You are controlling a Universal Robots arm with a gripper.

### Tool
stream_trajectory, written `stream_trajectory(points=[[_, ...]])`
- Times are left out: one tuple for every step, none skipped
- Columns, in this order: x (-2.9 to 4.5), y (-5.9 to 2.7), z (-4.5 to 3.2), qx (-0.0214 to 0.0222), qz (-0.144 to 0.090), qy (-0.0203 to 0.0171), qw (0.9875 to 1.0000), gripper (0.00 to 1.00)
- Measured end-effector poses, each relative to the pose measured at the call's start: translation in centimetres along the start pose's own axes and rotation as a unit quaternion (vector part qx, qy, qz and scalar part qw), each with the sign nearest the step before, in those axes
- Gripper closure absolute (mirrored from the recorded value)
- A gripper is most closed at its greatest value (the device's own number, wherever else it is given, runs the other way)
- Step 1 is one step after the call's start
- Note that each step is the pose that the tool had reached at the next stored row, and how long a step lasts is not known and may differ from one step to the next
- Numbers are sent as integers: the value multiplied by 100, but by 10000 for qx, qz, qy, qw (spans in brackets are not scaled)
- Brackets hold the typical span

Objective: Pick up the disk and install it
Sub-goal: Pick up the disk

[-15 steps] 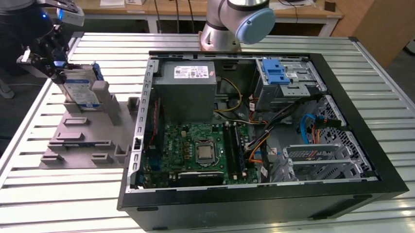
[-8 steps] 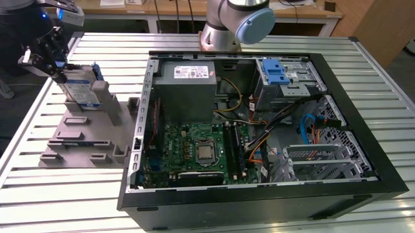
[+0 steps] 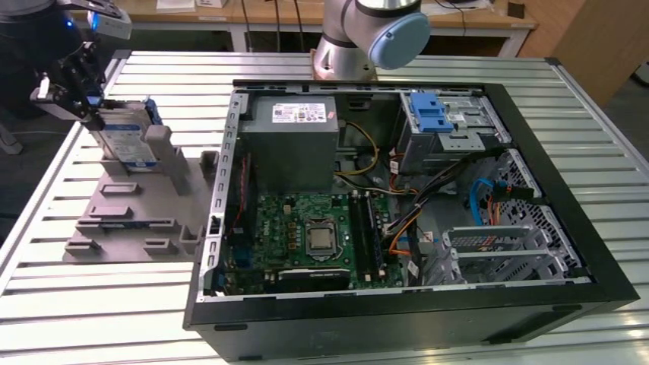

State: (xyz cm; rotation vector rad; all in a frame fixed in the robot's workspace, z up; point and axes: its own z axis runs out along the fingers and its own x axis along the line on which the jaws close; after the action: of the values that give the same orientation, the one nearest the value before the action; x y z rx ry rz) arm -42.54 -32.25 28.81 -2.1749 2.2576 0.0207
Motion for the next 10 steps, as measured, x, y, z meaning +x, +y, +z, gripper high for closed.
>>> stream_trajectory(points=[[0, 0, 0, 0, -20, 1, 10000, 63], [0, 0, 0, 0, -26, 1, 10000, 63], [1, 0, 0, 0, -29, 1, 10000, 63], [5, 0, 1, 1, -39, 2, 10000, 63], [7, 0, 1, 0, -50, 3, 10000, 63], [7, 0, 1, 0, -54, 3, 10000, 63], [8, -1, 1, 0, -55, 3, 10000, 63], [8, 0, 0, 0, -55, 3, 10000, 63], [8, 0, 0, -1, -56, 3, 10000, 63], [8, 0, 0, -1, -56, 3, 10000, 63]])
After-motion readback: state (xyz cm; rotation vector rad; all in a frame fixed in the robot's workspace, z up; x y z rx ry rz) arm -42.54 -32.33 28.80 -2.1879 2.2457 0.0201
